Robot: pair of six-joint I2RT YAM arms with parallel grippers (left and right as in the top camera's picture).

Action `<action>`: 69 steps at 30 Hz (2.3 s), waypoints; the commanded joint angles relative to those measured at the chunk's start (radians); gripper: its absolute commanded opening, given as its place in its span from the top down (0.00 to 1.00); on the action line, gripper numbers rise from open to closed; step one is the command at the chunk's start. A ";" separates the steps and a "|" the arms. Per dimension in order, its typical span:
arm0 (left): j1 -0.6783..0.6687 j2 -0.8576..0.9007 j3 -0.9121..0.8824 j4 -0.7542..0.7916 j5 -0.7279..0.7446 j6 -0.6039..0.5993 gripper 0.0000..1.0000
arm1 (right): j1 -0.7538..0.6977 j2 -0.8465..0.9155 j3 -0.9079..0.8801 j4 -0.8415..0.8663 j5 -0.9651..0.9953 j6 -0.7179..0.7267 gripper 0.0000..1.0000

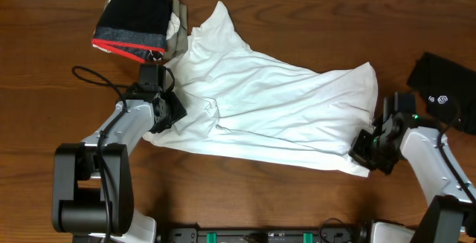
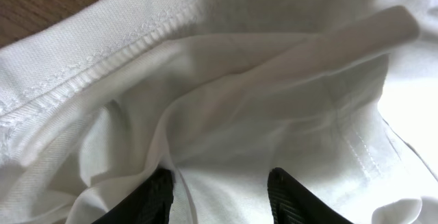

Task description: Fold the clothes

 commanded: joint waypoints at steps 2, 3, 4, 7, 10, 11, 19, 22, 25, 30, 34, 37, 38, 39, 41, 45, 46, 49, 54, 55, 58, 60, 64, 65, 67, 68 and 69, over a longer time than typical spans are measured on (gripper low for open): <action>0.012 0.015 0.000 -0.021 -0.041 -0.013 0.52 | 0.012 -0.009 -0.046 0.046 0.026 0.072 0.96; 0.012 0.015 0.000 -0.021 -0.041 -0.013 0.52 | 0.012 -0.008 -0.048 0.055 0.035 0.080 0.95; 0.012 0.015 0.000 -0.021 -0.041 -0.013 0.52 | 0.012 -0.008 -0.048 0.064 0.037 0.080 0.95; 0.012 0.015 0.000 -0.021 -0.041 -0.012 0.52 | 0.012 -0.008 -0.049 0.093 0.060 0.103 0.93; 0.012 0.015 0.000 -0.021 -0.041 -0.012 0.52 | 0.012 -0.008 -0.054 0.126 0.115 0.137 0.90; 0.012 0.015 0.000 -0.021 -0.041 -0.012 0.52 | 0.012 -0.008 -0.055 0.134 0.123 0.140 0.89; 0.012 0.015 0.000 -0.020 -0.042 -0.012 0.51 | 0.012 -0.008 -0.056 0.177 0.166 0.167 0.89; 0.012 0.015 0.000 -0.020 -0.042 -0.012 0.51 | 0.012 0.006 -0.057 0.177 0.183 0.169 0.89; 0.012 0.015 0.000 -0.020 -0.042 -0.012 0.52 | 0.012 0.035 -0.057 0.194 0.203 0.177 0.89; 0.012 0.015 0.000 -0.019 -0.042 -0.011 0.51 | 0.003 0.084 -0.057 0.226 0.211 0.185 0.89; 0.028 0.015 0.000 -0.021 -0.042 -0.004 0.51 | -0.028 0.091 -0.056 0.213 0.273 0.184 0.89; 0.053 0.015 0.000 -0.023 -0.042 -0.005 0.51 | -0.061 0.091 -0.056 0.200 0.277 0.183 0.89; 0.063 0.015 0.000 -0.025 -0.042 -0.005 0.52 | -0.071 0.091 -0.056 0.198 0.278 0.183 0.89; 0.073 0.015 0.000 -0.029 -0.042 -0.005 0.52 | -0.083 0.091 -0.056 0.198 0.280 0.182 0.88; 0.091 0.014 0.000 -0.034 -0.042 -0.005 0.51 | -0.105 0.091 -0.055 0.197 0.280 0.180 0.89; 0.108 -0.006 0.000 -0.045 -0.042 -0.003 0.48 | -0.127 0.091 -0.031 0.172 0.280 0.160 0.88; 0.108 -0.017 0.000 -0.047 -0.042 -0.004 0.48 | -0.128 0.091 -0.018 0.159 0.280 0.155 0.88; 0.108 -0.065 0.000 -0.057 -0.042 -0.003 0.47 | -0.128 0.091 0.030 0.112 0.280 0.153 0.90; 0.108 -0.210 0.000 -0.071 -0.042 0.026 0.27 | -0.128 0.087 0.170 -0.019 0.280 0.153 0.89; 0.108 -0.245 0.000 -0.077 -0.042 0.031 0.25 | -0.128 0.085 0.200 -0.050 0.280 0.153 0.89; 0.108 -0.357 0.000 -0.107 -0.042 0.034 0.12 | -0.128 0.071 0.290 -0.143 0.277 0.148 0.83; 0.106 -0.428 0.000 -0.141 -0.040 0.033 0.09 | -0.128 0.059 0.328 -0.179 0.222 0.084 0.78; 0.105 -0.513 0.000 -0.214 0.077 0.047 0.02 | -0.124 0.049 0.335 -0.189 -0.061 -0.164 0.19; 0.105 -0.521 0.000 -0.233 0.131 0.064 0.02 | -0.118 0.049 0.327 -0.196 -0.141 -0.235 0.12; 0.100 -0.521 0.000 -0.267 0.223 0.090 0.00 | -0.107 0.049 0.309 -0.203 -0.224 -0.301 0.03; 0.092 -0.517 0.000 -0.288 0.256 0.098 0.00 | -0.099 0.049 0.295 -0.202 -0.242 -0.307 0.01; 0.082 -0.513 0.000 -0.304 0.271 0.107 0.00 | -0.092 0.049 0.280 -0.196 -0.247 -0.304 0.01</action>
